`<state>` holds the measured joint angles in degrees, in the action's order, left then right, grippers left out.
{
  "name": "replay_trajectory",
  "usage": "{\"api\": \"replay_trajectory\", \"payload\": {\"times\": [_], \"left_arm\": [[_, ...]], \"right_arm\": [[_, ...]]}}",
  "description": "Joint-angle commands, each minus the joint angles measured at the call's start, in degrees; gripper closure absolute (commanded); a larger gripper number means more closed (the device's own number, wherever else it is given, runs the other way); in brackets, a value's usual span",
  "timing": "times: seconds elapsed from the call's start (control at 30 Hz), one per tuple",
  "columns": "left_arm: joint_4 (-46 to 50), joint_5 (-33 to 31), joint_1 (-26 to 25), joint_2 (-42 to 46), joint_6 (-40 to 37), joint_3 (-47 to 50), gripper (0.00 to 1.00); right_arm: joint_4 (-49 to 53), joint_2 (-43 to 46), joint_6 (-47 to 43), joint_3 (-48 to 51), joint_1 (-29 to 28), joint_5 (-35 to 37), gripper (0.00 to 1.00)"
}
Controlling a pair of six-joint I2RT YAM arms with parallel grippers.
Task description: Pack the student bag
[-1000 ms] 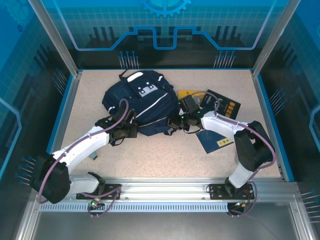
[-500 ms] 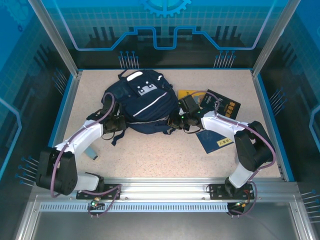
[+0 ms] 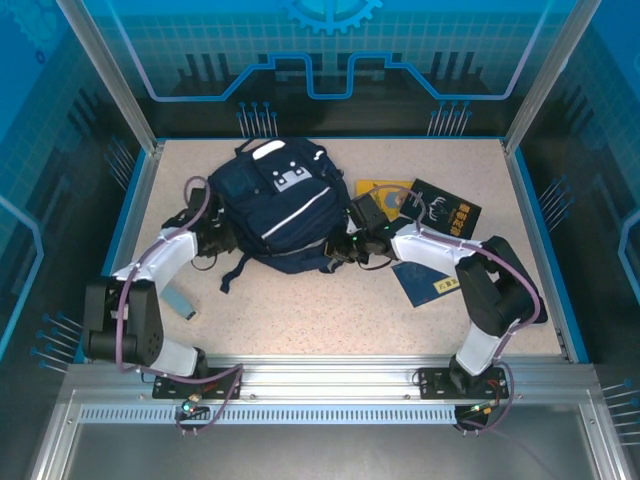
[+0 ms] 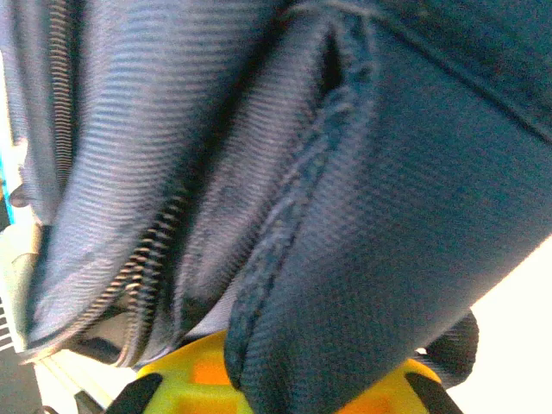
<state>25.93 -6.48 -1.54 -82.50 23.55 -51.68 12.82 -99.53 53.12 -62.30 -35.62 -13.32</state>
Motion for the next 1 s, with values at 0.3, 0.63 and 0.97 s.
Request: {"api": "replay_trajectory", "payload": {"times": [0.3,0.63,0.97], "left_arm": [[4.6,8.4,0.3,14.1,2.1,-1.8,0.22],[-2.9,18.5,-12.8,3.7,5.6,-4.3,0.22],[-8.5,17.6,-13.8,-13.1,11.1,-8.4,0.34]], "right_arm": [[14.4,3.8,-3.5,-6.1,-1.3,13.6,0.32],[19.6,8.7,-5.1,-0.4,7.5,19.7,0.27],[18.3,11.8,-7.6,6.8,15.6,15.9,0.26]]}}
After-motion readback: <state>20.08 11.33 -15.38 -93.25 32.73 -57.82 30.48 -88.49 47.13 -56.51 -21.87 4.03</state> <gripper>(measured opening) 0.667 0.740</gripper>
